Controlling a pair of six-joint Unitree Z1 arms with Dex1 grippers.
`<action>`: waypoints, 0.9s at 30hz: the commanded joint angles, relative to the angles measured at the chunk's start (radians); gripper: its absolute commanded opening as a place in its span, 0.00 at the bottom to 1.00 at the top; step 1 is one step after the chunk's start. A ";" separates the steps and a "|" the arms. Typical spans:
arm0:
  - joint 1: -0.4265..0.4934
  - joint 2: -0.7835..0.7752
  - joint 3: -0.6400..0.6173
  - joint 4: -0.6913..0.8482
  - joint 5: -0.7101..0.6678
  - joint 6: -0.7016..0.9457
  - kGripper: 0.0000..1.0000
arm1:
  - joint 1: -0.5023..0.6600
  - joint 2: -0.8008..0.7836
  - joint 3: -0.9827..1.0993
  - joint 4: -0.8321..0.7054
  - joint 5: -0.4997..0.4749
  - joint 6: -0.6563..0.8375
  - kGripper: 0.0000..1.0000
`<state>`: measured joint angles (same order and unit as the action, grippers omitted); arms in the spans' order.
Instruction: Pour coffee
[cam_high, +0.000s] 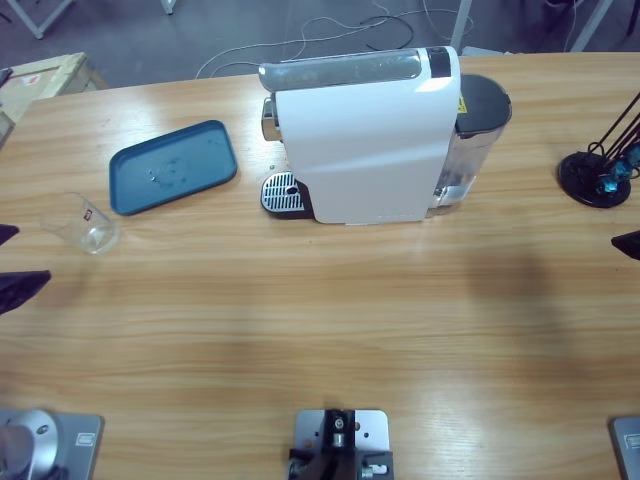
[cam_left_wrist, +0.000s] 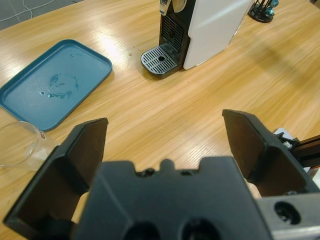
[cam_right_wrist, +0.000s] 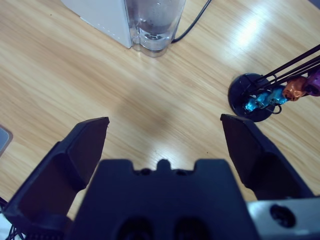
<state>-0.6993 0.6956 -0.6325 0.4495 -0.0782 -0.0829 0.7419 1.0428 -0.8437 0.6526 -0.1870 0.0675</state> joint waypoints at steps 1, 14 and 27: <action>-0.008 0.028 0.023 -0.008 -0.002 -0.015 1.00 | -0.013 -0.015 0.028 0.002 -0.009 0.006 1.00; 0.015 0.521 -0.363 -0.052 -0.021 -0.061 0.99 | -0.012 -0.015 0.027 0.002 -0.011 0.005 1.00; 0.130 0.965 -0.518 -0.400 -0.358 -0.637 0.95 | -0.010 0.003 0.021 0.004 -0.011 0.005 1.00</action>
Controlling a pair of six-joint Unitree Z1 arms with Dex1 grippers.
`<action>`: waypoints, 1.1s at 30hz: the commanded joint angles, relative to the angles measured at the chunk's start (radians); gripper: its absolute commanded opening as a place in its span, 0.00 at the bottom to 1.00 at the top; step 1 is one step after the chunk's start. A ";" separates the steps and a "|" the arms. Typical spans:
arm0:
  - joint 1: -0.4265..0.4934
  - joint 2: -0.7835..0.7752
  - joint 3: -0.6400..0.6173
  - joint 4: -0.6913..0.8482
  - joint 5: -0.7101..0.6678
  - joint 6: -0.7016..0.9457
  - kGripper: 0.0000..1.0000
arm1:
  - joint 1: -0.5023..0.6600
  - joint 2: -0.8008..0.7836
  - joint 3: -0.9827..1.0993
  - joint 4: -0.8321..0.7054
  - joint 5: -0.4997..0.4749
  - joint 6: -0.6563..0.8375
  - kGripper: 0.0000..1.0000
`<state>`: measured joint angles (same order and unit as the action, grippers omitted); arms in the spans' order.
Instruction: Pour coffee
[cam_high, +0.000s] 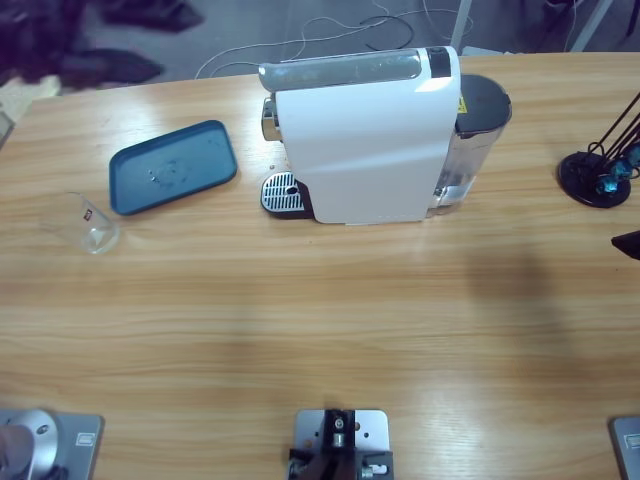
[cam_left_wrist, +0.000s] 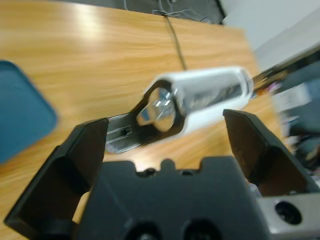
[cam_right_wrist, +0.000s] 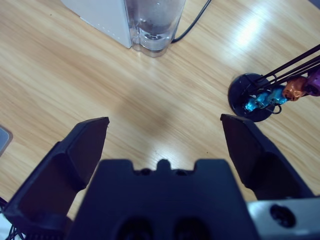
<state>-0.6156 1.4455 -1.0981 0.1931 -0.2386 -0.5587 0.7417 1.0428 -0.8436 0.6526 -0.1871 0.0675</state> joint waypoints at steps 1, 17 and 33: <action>0.047 0.226 -0.051 -0.146 -0.203 -0.172 0.92 | -0.010 0.003 0.021 0.005 -0.011 0.005 1.00; 0.042 0.288 -0.037 -0.160 -0.375 -0.192 0.20 | -0.010 0.005 0.021 0.005 -0.011 0.005 1.00; 0.024 0.248 -0.056 -0.177 -0.333 -0.176 0.00 | -0.010 0.003 0.021 0.005 -0.011 0.005 1.00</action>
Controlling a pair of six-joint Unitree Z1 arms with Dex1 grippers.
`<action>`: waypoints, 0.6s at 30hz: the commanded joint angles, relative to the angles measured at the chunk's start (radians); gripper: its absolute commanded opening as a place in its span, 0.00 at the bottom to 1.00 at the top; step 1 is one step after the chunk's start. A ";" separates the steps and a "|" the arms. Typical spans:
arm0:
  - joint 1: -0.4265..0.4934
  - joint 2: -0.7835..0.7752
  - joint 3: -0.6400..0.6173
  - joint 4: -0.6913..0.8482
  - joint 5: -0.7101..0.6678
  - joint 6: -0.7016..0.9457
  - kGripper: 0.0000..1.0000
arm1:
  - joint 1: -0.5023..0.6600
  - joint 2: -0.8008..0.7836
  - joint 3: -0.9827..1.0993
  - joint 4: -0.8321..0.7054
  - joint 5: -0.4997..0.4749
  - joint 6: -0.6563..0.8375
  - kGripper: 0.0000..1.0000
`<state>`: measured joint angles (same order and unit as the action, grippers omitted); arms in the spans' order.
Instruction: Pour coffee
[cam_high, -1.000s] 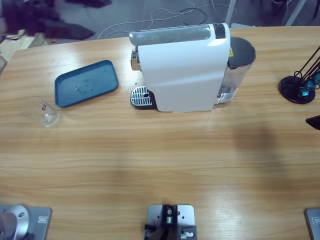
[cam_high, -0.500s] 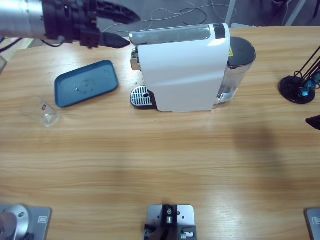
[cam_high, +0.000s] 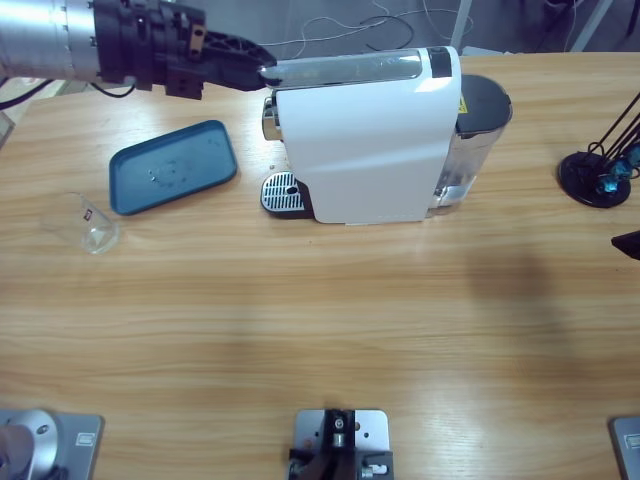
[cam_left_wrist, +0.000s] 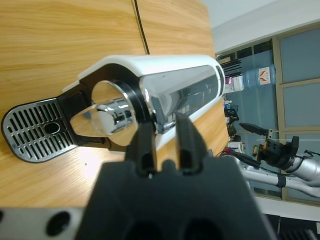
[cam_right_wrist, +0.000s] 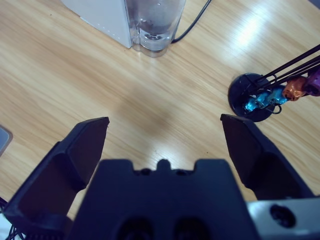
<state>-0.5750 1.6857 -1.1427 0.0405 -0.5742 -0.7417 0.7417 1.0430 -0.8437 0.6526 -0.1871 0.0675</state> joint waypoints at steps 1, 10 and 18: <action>-0.021 0.000 -0.024 -0.025 0.006 0.005 0.00 | -0.010 0.003 0.021 0.005 -0.011 0.005 1.00; -0.099 -0.131 -0.255 0.065 0.162 0.023 0.00 | -0.010 -0.005 0.023 0.004 -0.043 0.029 1.00; -0.240 -0.251 -0.150 0.254 0.441 0.687 0.99 | -0.019 0.012 0.037 -0.021 -0.158 0.129 0.92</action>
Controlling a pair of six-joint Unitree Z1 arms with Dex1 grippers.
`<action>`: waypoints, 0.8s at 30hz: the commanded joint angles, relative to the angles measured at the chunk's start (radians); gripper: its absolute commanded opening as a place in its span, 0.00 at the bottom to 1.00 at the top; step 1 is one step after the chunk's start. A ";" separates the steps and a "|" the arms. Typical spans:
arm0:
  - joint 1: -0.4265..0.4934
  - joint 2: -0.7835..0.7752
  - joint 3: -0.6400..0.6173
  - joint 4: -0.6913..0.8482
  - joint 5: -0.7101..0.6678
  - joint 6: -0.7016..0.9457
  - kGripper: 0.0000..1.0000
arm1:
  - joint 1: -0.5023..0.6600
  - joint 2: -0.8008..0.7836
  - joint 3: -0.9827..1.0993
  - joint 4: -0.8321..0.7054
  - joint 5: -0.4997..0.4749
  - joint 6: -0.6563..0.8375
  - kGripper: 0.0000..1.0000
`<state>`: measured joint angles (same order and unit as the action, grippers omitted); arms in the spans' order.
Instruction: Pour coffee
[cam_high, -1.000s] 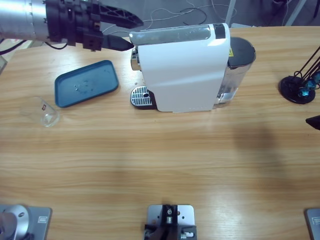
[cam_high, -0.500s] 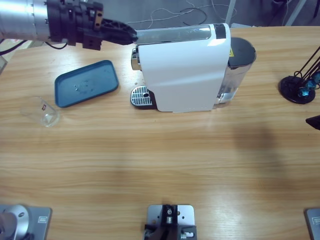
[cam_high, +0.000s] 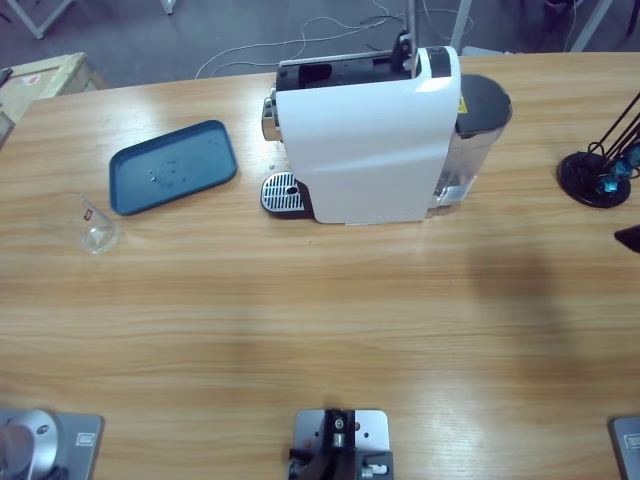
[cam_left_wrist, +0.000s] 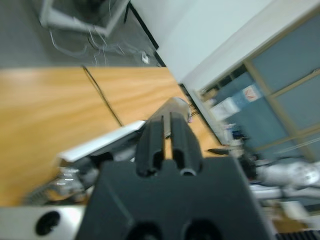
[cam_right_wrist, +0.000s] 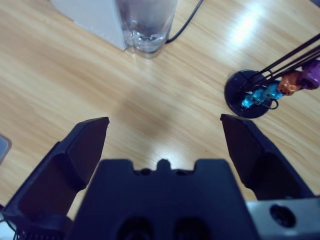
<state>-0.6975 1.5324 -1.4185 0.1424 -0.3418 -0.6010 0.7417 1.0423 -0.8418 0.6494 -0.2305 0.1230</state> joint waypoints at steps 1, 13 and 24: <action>-0.132 -0.118 0.180 0.153 0.250 0.606 0.99 | -0.038 0.019 0.034 -0.020 -0.117 0.091 0.92; -0.120 -0.352 0.638 0.164 0.602 0.753 0.99 | -0.437 0.166 0.182 -0.381 -0.096 0.155 0.67; -0.120 -0.368 0.651 0.163 0.596 0.732 0.99 | -0.573 0.294 0.191 -0.529 0.000 0.155 0.66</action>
<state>-0.8233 1.1921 -0.8061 0.2911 0.2435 0.1369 0.2332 1.2439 -0.6882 0.1762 -0.2843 0.2666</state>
